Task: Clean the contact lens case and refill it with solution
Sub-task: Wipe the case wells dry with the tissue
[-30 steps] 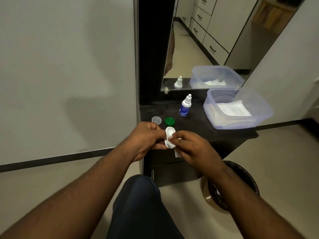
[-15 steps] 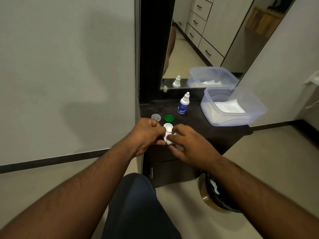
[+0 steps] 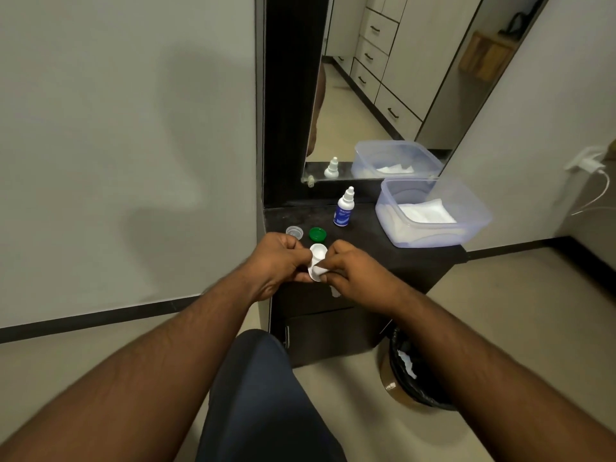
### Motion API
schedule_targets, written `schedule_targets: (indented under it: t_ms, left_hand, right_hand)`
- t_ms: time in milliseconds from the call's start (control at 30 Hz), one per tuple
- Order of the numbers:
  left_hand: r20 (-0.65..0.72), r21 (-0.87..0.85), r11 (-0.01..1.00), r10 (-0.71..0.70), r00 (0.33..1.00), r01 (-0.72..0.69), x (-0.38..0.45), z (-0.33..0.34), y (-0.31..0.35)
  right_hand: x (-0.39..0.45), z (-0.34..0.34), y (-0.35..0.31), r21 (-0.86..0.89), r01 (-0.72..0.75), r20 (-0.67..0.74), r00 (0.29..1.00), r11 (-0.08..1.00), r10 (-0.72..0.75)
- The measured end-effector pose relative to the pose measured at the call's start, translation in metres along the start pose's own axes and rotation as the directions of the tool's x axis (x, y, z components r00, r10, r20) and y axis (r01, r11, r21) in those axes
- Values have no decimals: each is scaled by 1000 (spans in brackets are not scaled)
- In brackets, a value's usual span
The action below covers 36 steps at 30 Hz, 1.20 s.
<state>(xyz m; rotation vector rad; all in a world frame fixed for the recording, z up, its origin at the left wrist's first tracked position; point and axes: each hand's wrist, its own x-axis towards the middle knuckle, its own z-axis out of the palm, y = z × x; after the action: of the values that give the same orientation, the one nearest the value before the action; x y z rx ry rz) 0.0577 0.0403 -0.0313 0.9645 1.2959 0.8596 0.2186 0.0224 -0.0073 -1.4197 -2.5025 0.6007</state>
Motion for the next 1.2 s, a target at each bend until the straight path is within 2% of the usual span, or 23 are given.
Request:
schedule_targets:
  t_ms: [67,133,200,333,433,500,600,667,733,867,933,1000,1100,1200]
  left_hand:
    - [-8,7,1000,1,1000,0,-1,0,1]
    - [-12,0,1000,3,1000,-3,0,0,1]
    - [-1,-7,1000,-1,1000,1,1,-1,1]
    - [4,-6,1000,1,1000,-1,2,-1,1]
    - [-17,5,1000,-9,1000,9,4,-1,0]
    - [-17,7,1000,-20,1000,20,5,-1,-1]
    - [-11,-9,1000,-21,1000,21,4,-2,0]
    - [4,-31,999,-15,1000,15,2,-1,2]
    - [22,-41,999,-20,1000,21,-2,-2,4]
    - [48,-48,998,-45,998,47,-7,-3,8]
    - [55,-56,997,-46,997,49,-9,-4,9]
    - [55,-40,998,-39,998,41,-10,-3,8]
    - [51,-4,1000,-4,999,4,-8,-2,5]
    - [29,24,1000,17,999,-18,-5,-1,4]
  right_hand:
    - [1,-7,3,-51,10,58,998,999,-7]
    - [4,-8,4,-202,66,21,998,977,-63]
    - [2,-2,1,-248,105,-10,994,963,-111]
    - [-1,-9,8,-161,149,26,989,976,-147]
    - [-5,-22,17,-134,47,-160,985,990,-68]
    - [-11,-23,20,-50,-31,-296,955,998,15]
    - [-19,-14,16,115,17,-371,928,993,27]
    - [-20,-3,12,119,87,-391,920,989,-33]
    - [-20,6,10,46,126,-351,931,991,-102]
    - [-16,7,8,-199,199,-136,964,959,-229]
    - [-12,4,5,-291,232,-76,961,928,-265]
    - [-10,0,5,-419,279,-27,948,864,-318]
    - [-8,-5,5,-523,311,13,934,794,-357]
    - [-5,0,11,-628,374,22,885,682,-465]
